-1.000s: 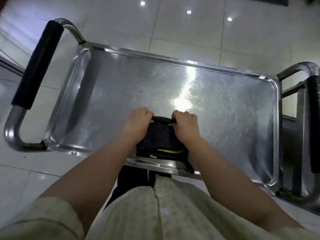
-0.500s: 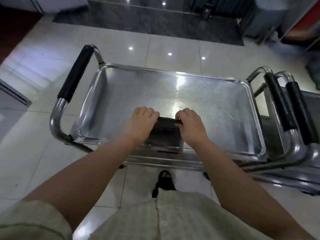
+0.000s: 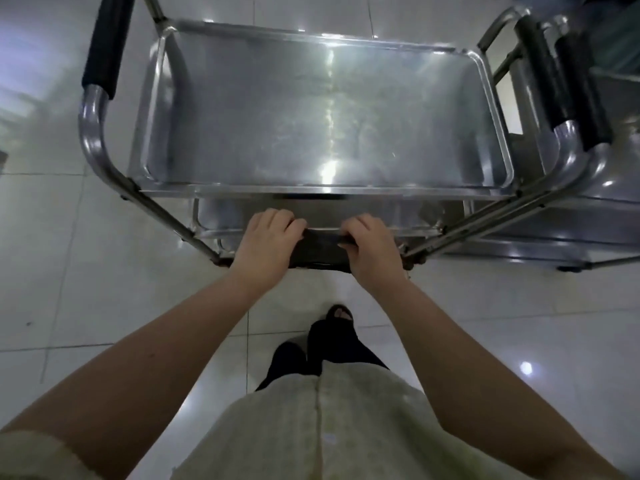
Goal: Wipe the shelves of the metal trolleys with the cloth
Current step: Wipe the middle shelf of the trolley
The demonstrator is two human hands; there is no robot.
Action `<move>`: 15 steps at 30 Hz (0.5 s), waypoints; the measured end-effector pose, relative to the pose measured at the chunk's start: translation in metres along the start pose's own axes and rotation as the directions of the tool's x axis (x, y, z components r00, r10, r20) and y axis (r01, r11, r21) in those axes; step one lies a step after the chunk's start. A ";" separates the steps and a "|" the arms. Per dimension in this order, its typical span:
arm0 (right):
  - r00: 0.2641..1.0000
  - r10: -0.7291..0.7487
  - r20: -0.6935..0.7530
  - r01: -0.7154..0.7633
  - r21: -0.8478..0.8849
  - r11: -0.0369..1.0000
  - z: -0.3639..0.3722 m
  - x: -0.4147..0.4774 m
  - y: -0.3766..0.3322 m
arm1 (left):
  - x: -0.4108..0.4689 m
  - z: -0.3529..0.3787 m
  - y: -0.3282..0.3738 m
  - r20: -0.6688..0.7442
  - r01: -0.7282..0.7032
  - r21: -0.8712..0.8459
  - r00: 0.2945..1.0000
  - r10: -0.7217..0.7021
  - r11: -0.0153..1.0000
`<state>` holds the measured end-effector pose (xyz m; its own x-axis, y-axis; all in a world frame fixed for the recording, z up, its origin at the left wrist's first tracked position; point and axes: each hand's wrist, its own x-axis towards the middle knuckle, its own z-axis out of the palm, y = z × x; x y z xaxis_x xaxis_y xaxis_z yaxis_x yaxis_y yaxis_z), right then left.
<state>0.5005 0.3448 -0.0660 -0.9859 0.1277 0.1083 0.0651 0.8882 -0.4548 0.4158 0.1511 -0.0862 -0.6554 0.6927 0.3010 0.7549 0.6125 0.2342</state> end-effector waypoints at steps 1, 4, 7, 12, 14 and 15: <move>1.000 0.019 0.023 -0.019 -0.006 1.000 0.006 -0.008 0.004 | -0.009 0.009 0.002 0.031 0.008 -0.004 0.999 -0.008 1.000; 0.993 0.066 0.093 -0.064 -0.020 0.998 0.027 -0.029 0.020 | -0.030 0.039 0.011 0.119 0.024 -0.056 0.993 -0.017 0.998; 0.987 0.083 0.138 -0.083 -0.010 0.997 0.055 -0.040 0.050 | -0.039 0.077 0.019 0.185 0.098 -0.113 0.980 -0.076 0.989; 0.972 0.134 0.194 -0.140 0.017 0.990 0.114 -0.038 0.116 | -0.039 0.168 0.024 0.279 0.179 -0.125 0.950 -0.139 0.976; 0.971 0.149 0.188 -0.150 -0.008 0.989 0.136 -0.037 0.143 | -0.032 0.199 0.026 0.332 0.229 -0.136 0.927 -0.174 0.964; 0.973 0.145 0.179 -0.144 -0.021 0.989 0.146 -0.035 0.158 | -0.026 0.214 0.025 0.348 0.244 -0.146 0.920 -0.181 0.959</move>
<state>0.5224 0.4164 -0.2710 -0.9775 0.1744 -0.1188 0.2095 0.8695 -0.4474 0.4469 0.2302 -0.2862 -0.7472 0.6588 -0.0872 0.5671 0.7005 0.4332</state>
